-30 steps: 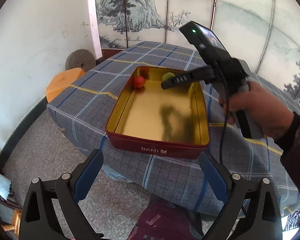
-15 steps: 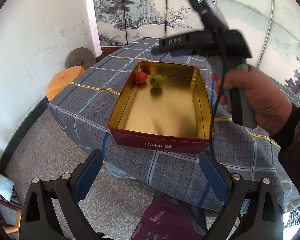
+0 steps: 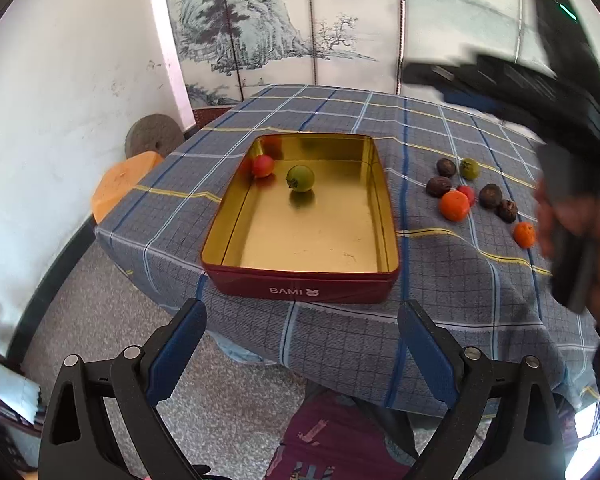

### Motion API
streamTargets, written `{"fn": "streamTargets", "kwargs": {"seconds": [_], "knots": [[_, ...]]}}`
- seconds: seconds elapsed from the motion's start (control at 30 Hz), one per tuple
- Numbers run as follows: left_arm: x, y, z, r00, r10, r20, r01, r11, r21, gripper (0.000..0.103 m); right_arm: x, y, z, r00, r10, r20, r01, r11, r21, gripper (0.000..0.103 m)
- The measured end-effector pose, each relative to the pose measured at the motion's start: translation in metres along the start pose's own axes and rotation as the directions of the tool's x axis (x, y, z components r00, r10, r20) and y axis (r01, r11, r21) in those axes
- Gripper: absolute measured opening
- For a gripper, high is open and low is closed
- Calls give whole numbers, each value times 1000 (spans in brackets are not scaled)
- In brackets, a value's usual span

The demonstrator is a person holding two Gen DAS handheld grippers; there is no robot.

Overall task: Organize fruits
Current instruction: 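Open the right gripper to drop the green lime into the tin, then grasp an orange with the left gripper while the right gripper grasps a brown fruit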

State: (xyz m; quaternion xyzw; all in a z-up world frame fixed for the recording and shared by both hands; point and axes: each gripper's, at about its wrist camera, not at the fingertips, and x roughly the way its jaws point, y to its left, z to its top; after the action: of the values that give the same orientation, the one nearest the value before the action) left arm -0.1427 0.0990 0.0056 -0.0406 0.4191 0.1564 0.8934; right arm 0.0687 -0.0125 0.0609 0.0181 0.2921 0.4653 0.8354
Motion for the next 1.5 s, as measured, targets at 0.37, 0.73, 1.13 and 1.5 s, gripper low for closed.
{"fn": "streamTargets", "kwargs": {"seconds": [0.37,0.73,1.13,1.5], "knots": [[4,-37,3,999,-33,-12,35,989,144,96,-120,-111,-97,900,-428,-77,434,898,72,82],[36,-111,58,966,-255,-46,251,878,408,96,-175,-162,-152,843,-527,-107,538,821,193,82],[143,-166,103,960,-203,-191,265,878,399,70,-192,-174,-157,884,-466,-35,457,844,281,87],[187,-189,104,941,-189,-280,292,870,396,64,-186,-168,-154,888,-457,-46,453,857,246,90]]}}
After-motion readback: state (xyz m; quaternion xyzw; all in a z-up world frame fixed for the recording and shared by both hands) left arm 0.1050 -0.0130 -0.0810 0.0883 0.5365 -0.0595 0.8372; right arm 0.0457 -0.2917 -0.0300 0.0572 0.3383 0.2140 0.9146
